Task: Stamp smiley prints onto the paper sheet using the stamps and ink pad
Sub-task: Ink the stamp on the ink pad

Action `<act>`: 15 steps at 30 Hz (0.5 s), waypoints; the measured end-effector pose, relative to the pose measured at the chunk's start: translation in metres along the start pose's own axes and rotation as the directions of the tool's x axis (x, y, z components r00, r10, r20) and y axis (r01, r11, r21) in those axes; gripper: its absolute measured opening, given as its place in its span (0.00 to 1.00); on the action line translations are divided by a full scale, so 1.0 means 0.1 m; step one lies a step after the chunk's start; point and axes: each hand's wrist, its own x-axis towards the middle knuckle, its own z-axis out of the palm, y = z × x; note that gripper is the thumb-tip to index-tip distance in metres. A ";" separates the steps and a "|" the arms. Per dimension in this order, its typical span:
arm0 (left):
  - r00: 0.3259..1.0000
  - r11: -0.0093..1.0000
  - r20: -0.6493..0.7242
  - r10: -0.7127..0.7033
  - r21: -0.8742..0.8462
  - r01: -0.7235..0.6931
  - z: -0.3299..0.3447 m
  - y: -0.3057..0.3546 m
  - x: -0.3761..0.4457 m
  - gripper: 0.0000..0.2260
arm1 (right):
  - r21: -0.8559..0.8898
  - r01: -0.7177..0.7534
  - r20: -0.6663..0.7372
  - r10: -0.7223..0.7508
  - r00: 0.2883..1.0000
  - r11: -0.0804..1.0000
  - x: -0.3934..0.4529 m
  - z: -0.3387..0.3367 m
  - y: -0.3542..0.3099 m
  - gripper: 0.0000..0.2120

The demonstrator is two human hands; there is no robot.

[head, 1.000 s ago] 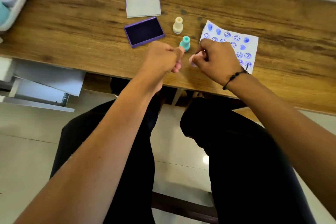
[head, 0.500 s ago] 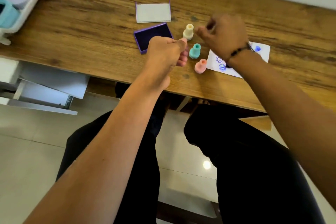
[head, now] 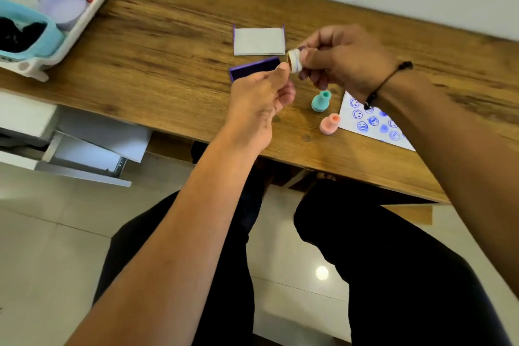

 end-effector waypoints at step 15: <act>0.997 0.990 -0.080 -0.017 -0.138 0.006 -0.35 0.12 0.04 0.08 | -0.427 0.320 0.045 -0.334 0.941 0.846 -0.01 0.44 -0.07 0.07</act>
